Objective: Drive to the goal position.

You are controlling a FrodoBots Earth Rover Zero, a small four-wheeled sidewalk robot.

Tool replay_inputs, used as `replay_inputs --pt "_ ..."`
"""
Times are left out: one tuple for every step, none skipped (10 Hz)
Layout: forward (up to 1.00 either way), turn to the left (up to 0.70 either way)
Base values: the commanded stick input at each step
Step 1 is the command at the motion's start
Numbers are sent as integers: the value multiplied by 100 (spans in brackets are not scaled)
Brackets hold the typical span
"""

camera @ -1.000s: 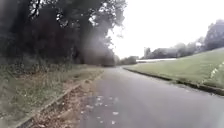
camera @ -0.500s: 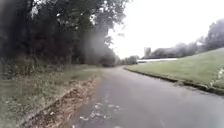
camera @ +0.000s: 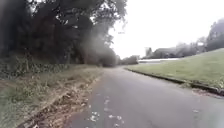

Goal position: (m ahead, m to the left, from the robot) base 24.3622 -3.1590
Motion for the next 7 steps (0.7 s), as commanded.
replay_inputs --pt "70 0" --pt "70 0" --pt "70 0" --pt "70 0" --pt "70 0" --pt "70 0" --pt "70 0"
